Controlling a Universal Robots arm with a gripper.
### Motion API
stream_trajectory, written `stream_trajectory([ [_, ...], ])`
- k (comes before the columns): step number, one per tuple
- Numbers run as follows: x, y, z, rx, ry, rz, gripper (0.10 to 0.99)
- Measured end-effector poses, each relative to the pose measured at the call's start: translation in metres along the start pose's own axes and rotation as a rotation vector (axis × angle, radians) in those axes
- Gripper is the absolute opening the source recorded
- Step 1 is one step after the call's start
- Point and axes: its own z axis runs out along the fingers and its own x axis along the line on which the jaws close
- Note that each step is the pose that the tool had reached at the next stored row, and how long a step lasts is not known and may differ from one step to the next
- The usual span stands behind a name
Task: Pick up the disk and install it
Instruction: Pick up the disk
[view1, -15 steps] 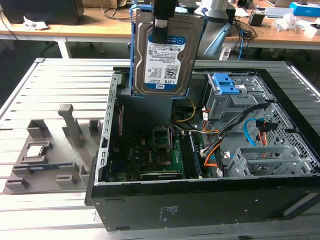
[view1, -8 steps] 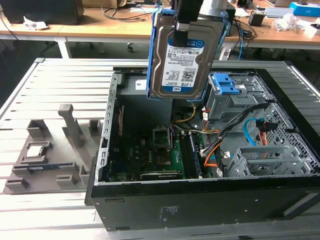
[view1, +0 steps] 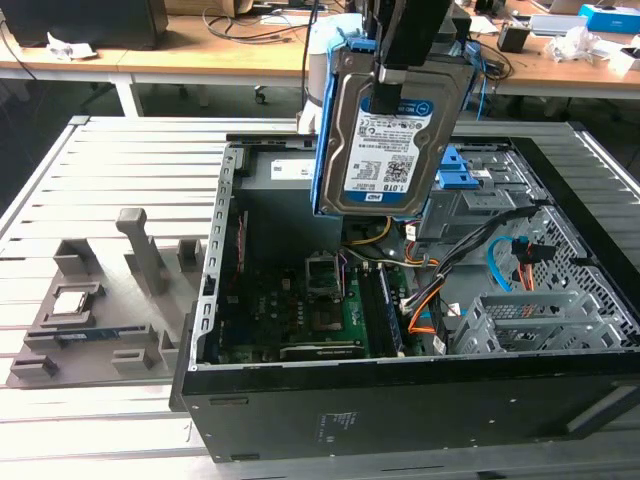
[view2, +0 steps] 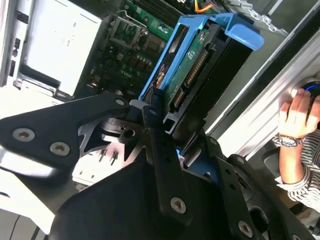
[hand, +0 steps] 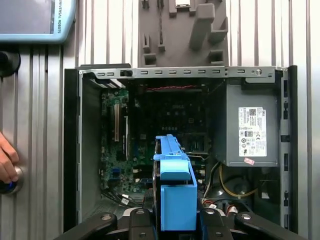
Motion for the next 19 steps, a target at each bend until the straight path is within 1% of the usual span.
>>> stream_trajectory([
  [4,0.0123,-0.0014,0.0031,0.0,0.0,0.0,0.365],
  [6,0.0228,-0.0023,0.0055,0.0,0.0001,0.0,0.365],
  [12,0.0411,-0.0033,0.0095,0.0,0.0001,0.0,0.365],
  [13,0.0462,-0.0034,0.0107,0.0,0.0,0.0,0.365],
  [15,0.0538,-0.0035,0.0126,0.0,0.0,0.001,0.365],
  [16,0.0605,-0.0037,0.0143,0.0,0.0001,0.001,0.365],
  [18,0.0686,-0.0037,0.0164,0.0,0.0,0.001,0.365],
  [19,0.0767,-0.0038,0.0185,0.0,0.0,0.001,0.365],
])
